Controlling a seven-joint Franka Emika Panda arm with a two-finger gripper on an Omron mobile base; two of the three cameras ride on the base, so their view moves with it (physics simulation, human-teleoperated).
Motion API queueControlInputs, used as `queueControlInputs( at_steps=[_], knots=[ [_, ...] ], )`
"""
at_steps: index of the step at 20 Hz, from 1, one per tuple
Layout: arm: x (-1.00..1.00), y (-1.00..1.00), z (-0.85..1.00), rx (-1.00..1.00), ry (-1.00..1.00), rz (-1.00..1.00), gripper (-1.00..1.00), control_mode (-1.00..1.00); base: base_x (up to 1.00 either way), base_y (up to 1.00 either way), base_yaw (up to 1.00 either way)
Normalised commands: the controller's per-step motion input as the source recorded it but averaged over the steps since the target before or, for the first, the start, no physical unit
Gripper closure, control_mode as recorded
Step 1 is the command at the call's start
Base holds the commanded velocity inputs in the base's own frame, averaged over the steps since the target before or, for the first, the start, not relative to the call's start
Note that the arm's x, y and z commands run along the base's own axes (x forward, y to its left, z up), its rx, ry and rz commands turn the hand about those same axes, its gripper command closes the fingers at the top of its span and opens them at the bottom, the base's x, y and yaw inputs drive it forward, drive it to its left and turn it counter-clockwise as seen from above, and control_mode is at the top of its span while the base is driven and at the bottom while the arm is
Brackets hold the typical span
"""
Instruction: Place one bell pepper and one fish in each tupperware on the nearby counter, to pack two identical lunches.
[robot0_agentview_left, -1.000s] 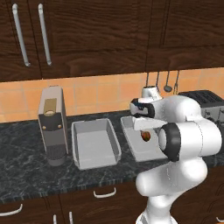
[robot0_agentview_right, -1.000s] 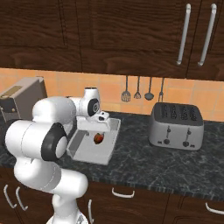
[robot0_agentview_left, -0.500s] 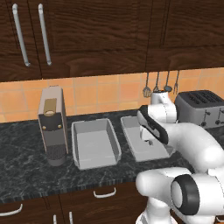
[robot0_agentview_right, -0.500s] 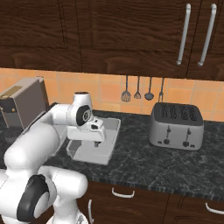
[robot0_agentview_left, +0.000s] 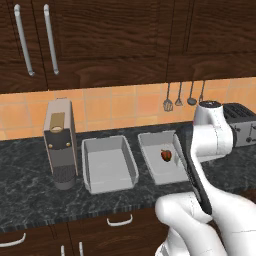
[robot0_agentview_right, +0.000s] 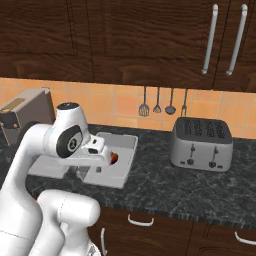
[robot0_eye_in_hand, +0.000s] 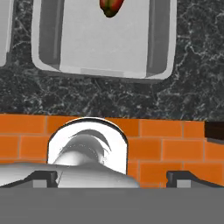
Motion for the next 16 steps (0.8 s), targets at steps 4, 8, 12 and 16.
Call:
queueControlInputs(
  at_steps=[4, 8, 12, 16],
  knots=[
    [-0.02, 0.01, 0.0, 0.0, -0.02, 0.0, -1.0, -1.0, 0.0, 0.0, 0.0],
    [0.0, 0.0, 0.0, 0.0, 0.0, 0.0, -1.0, -1.0, 0.0, 0.0, 0.0],
    [0.0, 0.0, 0.0, 0.0, 0.0, 0.0, -1.0, 1.0, -0.65, -0.66, -0.19],
    [0.0, 0.0, 0.0, 0.0, 0.0, 0.0, -1.0, 1.0, -0.35, -1.0, -0.43]
  ],
)
